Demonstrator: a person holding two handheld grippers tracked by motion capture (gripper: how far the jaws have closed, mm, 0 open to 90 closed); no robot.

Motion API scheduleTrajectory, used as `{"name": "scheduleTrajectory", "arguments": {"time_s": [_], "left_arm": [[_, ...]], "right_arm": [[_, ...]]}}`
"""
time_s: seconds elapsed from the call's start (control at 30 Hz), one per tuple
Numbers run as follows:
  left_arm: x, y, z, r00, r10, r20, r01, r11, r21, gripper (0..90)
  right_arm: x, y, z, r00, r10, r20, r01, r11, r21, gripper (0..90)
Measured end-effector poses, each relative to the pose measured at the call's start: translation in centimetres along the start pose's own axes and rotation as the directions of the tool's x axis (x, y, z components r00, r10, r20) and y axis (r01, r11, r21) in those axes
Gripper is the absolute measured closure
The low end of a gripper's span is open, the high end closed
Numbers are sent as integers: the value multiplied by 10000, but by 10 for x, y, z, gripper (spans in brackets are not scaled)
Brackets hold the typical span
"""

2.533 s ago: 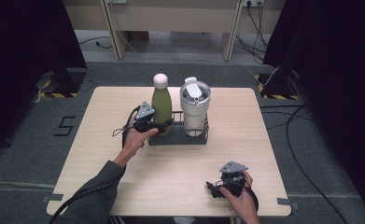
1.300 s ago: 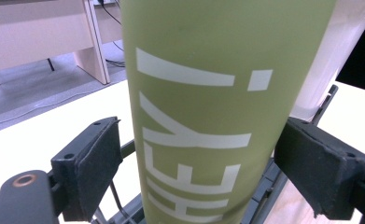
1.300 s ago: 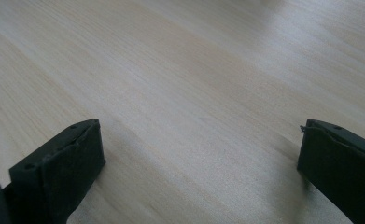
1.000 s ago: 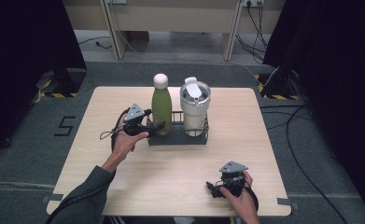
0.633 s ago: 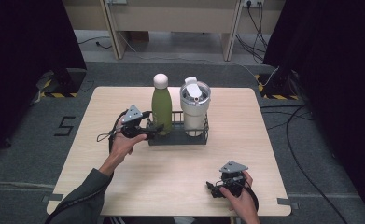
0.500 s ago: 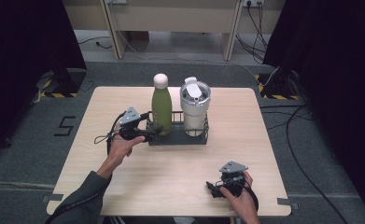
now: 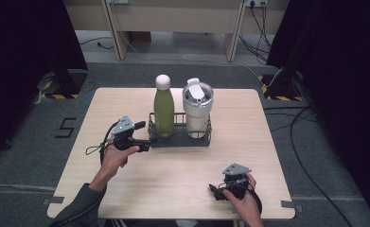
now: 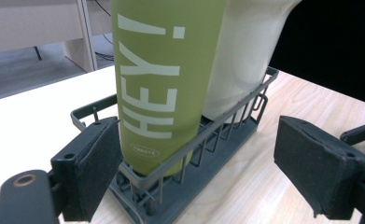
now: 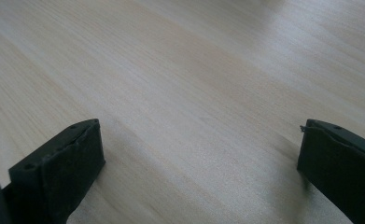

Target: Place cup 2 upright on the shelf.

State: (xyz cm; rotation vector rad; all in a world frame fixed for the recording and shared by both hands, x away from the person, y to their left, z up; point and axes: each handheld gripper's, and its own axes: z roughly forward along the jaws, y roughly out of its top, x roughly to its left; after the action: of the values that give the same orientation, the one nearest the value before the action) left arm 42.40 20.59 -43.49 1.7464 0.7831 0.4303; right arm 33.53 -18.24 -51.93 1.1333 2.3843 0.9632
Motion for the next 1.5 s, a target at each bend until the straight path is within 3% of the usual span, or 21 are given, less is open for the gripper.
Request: {"name": "scheduleTrajectory", "arguments": {"time_s": [0.8,1.2,1.5], "left_arm": [[-4,-17,-13,10000,-57,23,57,9997,252,148],[-12,-24,-20,9998,49,193,-55,9994,334,148],[-17,-38,-24,9995,-125,300,109,9985,536,148]], "right_arm": [[0,0,0,10000,1,0,-1,10000,0,8],[0,0,0,10000,4,0,-4,10000,-1,8],[0,0,0,10000,5,-3,-5,10000,1,7]]}}
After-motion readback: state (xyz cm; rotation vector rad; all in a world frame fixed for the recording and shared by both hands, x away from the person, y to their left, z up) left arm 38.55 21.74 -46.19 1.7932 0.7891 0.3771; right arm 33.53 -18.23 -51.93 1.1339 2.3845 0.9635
